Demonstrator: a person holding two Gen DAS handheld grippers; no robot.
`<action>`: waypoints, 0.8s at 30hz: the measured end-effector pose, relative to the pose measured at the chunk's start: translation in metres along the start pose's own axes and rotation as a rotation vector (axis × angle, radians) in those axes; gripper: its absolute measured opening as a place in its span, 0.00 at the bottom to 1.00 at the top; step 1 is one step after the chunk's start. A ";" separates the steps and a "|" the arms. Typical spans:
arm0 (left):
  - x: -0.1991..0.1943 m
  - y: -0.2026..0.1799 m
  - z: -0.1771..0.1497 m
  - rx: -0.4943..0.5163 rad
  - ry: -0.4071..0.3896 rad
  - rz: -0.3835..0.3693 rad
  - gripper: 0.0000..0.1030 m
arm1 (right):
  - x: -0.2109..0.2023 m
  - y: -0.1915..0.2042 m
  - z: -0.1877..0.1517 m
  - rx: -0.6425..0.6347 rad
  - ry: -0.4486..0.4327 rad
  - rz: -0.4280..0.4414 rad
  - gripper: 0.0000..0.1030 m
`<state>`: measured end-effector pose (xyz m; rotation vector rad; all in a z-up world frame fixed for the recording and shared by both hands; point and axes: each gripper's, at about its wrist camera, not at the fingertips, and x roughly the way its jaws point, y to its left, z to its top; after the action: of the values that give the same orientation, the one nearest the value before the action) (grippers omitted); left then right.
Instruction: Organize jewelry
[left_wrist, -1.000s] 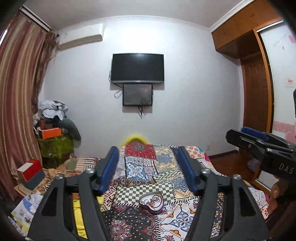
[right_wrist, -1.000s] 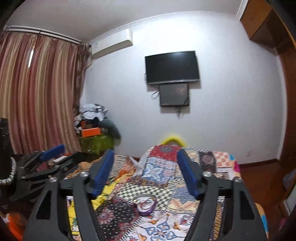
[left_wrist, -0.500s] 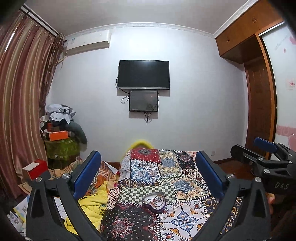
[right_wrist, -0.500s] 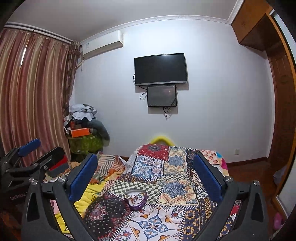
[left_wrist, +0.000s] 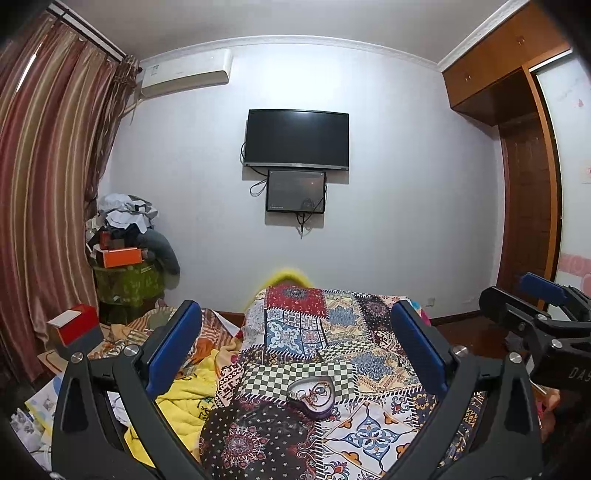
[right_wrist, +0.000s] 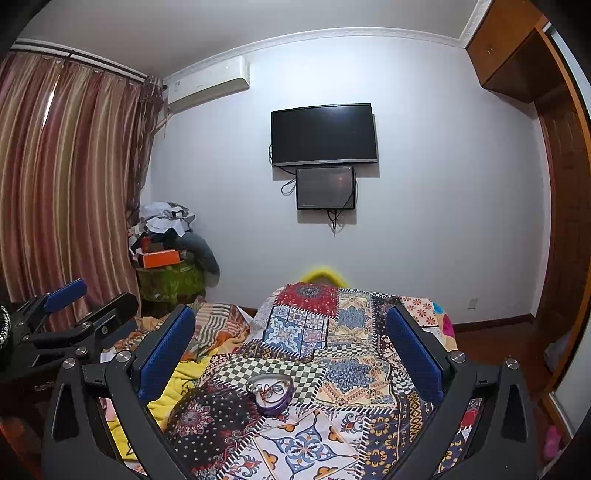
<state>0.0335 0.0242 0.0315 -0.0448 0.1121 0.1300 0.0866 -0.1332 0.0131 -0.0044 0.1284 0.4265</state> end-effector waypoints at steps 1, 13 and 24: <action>-0.001 -0.001 0.000 0.000 0.001 0.001 0.99 | 0.000 0.001 0.000 0.000 0.001 0.001 0.99; 0.004 0.004 -0.003 -0.017 0.022 0.000 0.99 | 0.003 -0.001 0.001 -0.001 0.018 0.000 0.99; 0.005 0.005 -0.001 -0.030 0.028 0.000 0.99 | 0.001 -0.003 0.001 0.007 0.021 0.005 0.99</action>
<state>0.0371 0.0297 0.0293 -0.0766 0.1382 0.1309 0.0885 -0.1356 0.0140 -0.0016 0.1505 0.4311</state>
